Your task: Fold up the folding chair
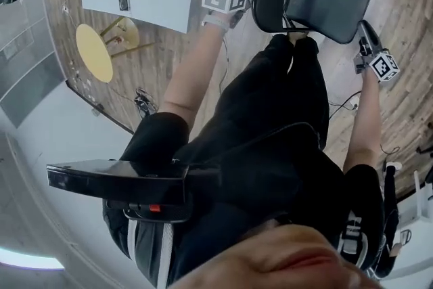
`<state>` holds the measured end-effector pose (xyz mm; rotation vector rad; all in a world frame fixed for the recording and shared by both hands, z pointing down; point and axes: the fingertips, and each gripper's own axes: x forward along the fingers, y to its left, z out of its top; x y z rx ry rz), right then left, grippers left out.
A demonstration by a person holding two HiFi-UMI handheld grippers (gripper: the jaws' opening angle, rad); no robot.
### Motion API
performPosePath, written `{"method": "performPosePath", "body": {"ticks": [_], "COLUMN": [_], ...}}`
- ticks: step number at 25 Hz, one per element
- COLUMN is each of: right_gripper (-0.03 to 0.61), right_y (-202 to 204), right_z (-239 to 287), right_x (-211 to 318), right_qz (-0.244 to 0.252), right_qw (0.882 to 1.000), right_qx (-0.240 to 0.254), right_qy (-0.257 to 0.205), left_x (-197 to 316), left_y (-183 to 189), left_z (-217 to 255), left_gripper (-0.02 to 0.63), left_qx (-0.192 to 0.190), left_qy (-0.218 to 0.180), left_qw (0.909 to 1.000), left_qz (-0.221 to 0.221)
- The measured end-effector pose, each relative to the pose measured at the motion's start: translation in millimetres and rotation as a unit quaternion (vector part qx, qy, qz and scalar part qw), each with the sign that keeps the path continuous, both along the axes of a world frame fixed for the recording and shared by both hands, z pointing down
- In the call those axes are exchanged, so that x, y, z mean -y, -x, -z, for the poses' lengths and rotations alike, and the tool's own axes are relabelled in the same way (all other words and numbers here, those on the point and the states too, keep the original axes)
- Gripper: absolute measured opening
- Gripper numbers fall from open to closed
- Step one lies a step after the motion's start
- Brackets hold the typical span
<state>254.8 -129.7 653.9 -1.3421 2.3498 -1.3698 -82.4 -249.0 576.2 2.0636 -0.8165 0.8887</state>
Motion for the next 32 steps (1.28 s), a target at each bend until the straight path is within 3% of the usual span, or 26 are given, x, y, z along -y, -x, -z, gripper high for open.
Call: {"method": "performPosePath", "body": {"ticks": [6, 9, 13, 16, 19, 23, 26, 29, 32], "right_gripper": [0.178, 0.241, 0.283, 0.308, 0.327, 0.335, 0.339, 0.337, 0.333], "right_y": [-48.0, -88.4, -115.7, -108.5, -110.2, -105.4, -89.1, -77.6, -76.1], "right_z": [-141.9, -203.6, -271.5, -295.6, -318.6, -347.1, -349.6, -355.4, -370.0], "right_x": [-12.5, -39.3, -76.7, -70.8, -57.0, -38.1, -15.6, -14.3, -19.5], "right_qz": [-0.058, -0.087, -0.056, 0.001, 0.010, 0.022, 0.083, 0.097, 0.112], "right_qw": [0.990, 0.980, 0.963, 0.959, 0.954, 0.948, 0.951, 0.939, 0.939], "right_qx": [0.068, 0.070, 0.077, 0.104, 0.105, 0.123, 0.170, 0.216, 0.182], "right_qy": [0.105, 0.164, 0.252, 0.262, 0.279, 0.294, 0.243, 0.250, 0.269], "left_x": [7.5, 10.3, 6.7, 5.8, 6.1, 3.1, 0.0, -1.6, -1.0], "left_y": [14.2, 4.8, -13.3, -18.7, -20.1, -26.4, -28.7, -29.8, -30.0], "left_z": [-43.4, -58.6, -68.8, -75.2, -80.8, -83.5, -85.9, -85.9, -83.6], "left_gripper": [0.242, 0.242, 0.242, 0.242, 0.241, 0.127, 0.106, 0.091, 0.084], "left_qx": [0.053, 0.061, 0.047, 0.059, 0.075, 0.076, 0.068, 0.061, 0.061], "left_qy": [0.017, 0.023, 0.048, 0.065, 0.084, 0.112, 0.129, 0.142, 0.146], "left_qw": [0.9982, 0.9978, 0.9977, 0.9961, 0.9934, 0.9902, 0.9889, 0.9877, 0.9872], "left_qz": [0.020, 0.009, 0.007, -0.009, -0.020, -0.034, -0.027, -0.020, -0.017]}}
